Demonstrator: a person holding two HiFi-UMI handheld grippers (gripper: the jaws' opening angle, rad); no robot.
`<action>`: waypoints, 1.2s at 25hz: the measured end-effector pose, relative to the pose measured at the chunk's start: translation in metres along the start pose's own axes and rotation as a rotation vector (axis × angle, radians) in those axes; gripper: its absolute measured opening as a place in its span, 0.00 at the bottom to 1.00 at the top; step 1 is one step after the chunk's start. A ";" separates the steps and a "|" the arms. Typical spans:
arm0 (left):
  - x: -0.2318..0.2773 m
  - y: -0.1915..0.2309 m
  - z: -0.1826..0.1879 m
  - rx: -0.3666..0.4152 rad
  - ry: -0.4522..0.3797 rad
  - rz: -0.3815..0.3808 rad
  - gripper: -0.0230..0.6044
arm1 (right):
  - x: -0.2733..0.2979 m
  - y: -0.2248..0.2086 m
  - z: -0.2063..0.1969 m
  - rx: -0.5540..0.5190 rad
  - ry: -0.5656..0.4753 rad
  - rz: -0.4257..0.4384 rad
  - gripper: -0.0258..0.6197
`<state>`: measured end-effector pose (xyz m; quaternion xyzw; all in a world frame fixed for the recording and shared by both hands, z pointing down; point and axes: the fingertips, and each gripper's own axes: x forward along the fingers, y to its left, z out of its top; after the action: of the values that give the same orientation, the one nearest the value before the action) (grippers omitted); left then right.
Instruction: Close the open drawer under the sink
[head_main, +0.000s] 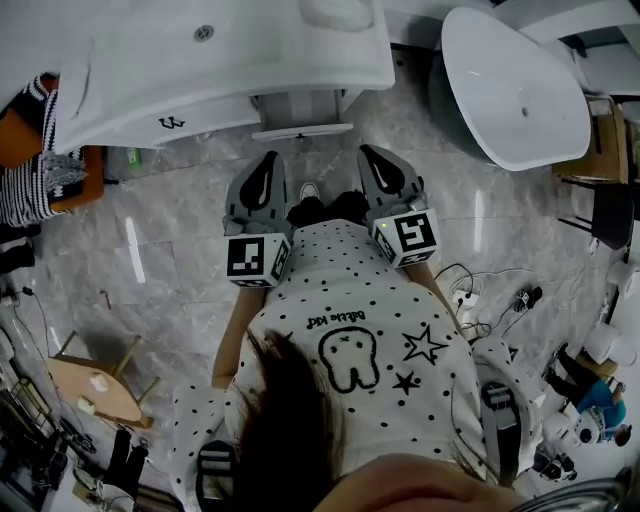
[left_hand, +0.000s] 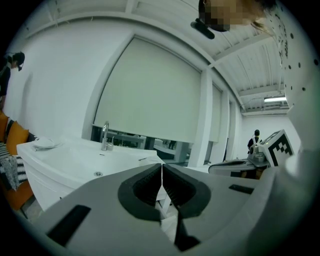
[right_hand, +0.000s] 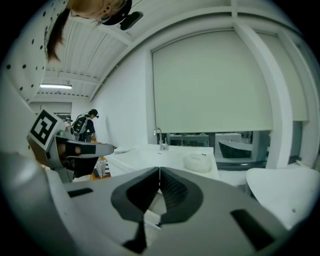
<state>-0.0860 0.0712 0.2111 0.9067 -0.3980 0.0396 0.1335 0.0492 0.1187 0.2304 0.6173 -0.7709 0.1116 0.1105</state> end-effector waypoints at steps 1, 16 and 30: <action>0.000 0.002 0.000 -0.002 -0.001 0.000 0.06 | 0.001 -0.001 0.000 0.007 0.004 -0.005 0.06; 0.011 0.028 0.007 -0.052 0.002 0.077 0.06 | 0.027 -0.016 0.015 0.034 -0.011 0.014 0.06; 0.079 0.005 0.017 -0.113 -0.024 0.143 0.06 | 0.060 -0.091 0.031 -0.004 0.000 0.097 0.06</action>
<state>-0.0368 0.0073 0.2093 0.8675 -0.4648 0.0158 0.1765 0.1241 0.0337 0.2224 0.5790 -0.8001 0.1152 0.1061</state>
